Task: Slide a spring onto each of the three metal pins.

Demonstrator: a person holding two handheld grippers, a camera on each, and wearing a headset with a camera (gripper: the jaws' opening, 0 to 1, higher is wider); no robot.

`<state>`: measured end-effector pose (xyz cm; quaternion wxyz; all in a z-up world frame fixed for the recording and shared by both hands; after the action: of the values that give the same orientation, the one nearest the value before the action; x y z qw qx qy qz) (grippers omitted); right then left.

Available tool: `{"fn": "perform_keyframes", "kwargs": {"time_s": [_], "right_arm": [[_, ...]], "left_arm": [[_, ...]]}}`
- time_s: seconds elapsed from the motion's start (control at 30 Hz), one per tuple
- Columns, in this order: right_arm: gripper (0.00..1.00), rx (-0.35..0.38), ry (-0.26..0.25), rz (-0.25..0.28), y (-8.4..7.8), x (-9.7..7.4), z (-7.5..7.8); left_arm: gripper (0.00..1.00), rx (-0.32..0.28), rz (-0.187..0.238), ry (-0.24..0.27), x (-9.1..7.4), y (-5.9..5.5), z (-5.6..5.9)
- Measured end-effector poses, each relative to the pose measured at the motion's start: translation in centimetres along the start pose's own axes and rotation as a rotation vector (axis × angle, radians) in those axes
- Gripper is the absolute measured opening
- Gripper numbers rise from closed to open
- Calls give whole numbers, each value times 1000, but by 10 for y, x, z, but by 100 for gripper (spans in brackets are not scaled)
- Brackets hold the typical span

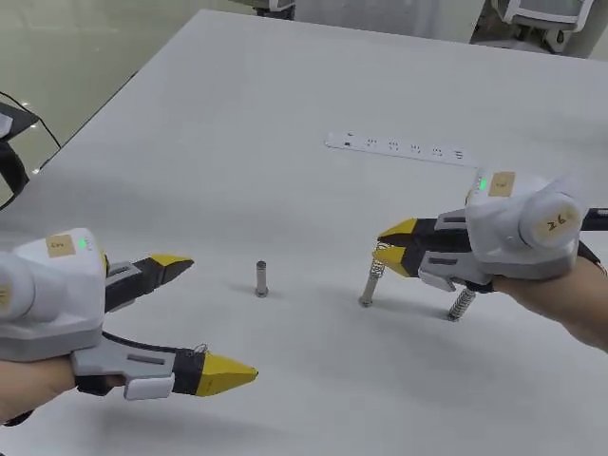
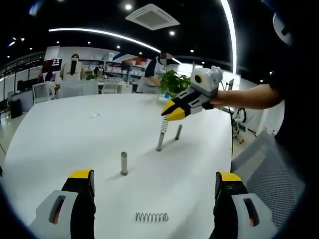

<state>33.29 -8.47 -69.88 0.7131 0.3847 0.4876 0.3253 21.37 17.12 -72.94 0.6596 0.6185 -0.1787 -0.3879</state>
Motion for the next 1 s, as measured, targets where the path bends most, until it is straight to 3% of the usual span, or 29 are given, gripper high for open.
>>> {"fn": "perform_keyframes", "kwargs": {"time_s": [1.0], "right_arm": [[7,37,26,-79,-33,18,-7]], "left_arm": [[98,-9,-8,0,1,-4,1]]}}
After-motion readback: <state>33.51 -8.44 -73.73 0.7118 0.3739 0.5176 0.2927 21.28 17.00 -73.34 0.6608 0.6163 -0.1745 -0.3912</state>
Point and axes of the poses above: the centre of the closed fingertips' face, and the gripper's own axes: x roughly forward along the fingers, z roughly to its right, y roughly out of its top, the point moved 9 cm from there along -x, roughly backward along the fingers, and after that the axes turned 7 degrees about z, right-handed, at the moved point
